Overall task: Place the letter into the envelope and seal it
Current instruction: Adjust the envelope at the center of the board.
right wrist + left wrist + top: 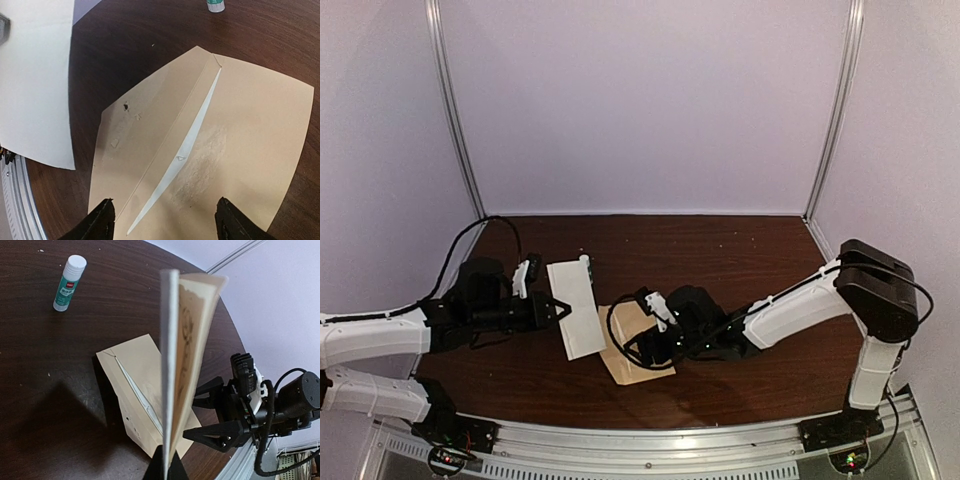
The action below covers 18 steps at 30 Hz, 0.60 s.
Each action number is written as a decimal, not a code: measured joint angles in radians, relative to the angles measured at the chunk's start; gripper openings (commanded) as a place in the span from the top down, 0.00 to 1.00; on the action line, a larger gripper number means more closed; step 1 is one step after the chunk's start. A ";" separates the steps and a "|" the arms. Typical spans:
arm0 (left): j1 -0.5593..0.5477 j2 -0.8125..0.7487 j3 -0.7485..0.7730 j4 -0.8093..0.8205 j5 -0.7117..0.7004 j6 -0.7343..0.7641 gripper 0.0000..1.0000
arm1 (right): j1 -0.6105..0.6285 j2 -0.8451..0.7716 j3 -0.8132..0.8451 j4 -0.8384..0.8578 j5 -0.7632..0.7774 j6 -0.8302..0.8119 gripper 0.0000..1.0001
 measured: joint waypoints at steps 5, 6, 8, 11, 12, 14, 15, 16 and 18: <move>0.000 0.000 -0.006 0.001 0.011 -0.004 1.00 | -0.012 0.063 0.028 0.015 -0.003 0.003 0.31; 0.000 0.000 -0.007 0.002 0.013 -0.004 1.00 | -0.015 0.069 0.031 0.016 0.000 0.006 0.31; 0.000 0.000 -0.008 0.002 0.015 -0.007 1.00 | -0.019 0.075 0.032 0.016 0.009 0.011 0.32; 0.000 0.001 -0.010 0.009 0.023 -0.010 1.00 | -0.029 0.076 0.032 0.016 0.024 0.027 0.33; 0.000 0.002 -0.010 0.011 0.027 -0.011 1.00 | -0.033 0.076 0.032 0.016 0.030 0.033 0.33; 0.000 0.007 -0.011 0.017 0.034 -0.014 1.00 | -0.043 0.076 0.030 0.017 0.039 0.048 0.33; 0.000 0.012 -0.011 0.020 0.037 -0.016 1.00 | -0.048 0.076 0.027 0.019 0.042 0.058 0.33; 0.000 0.018 -0.011 0.024 0.040 -0.018 1.00 | -0.053 0.076 0.023 0.021 0.045 0.062 0.33; 0.000 0.028 -0.011 0.031 0.045 -0.020 1.00 | -0.060 0.076 0.012 0.039 0.049 0.079 0.34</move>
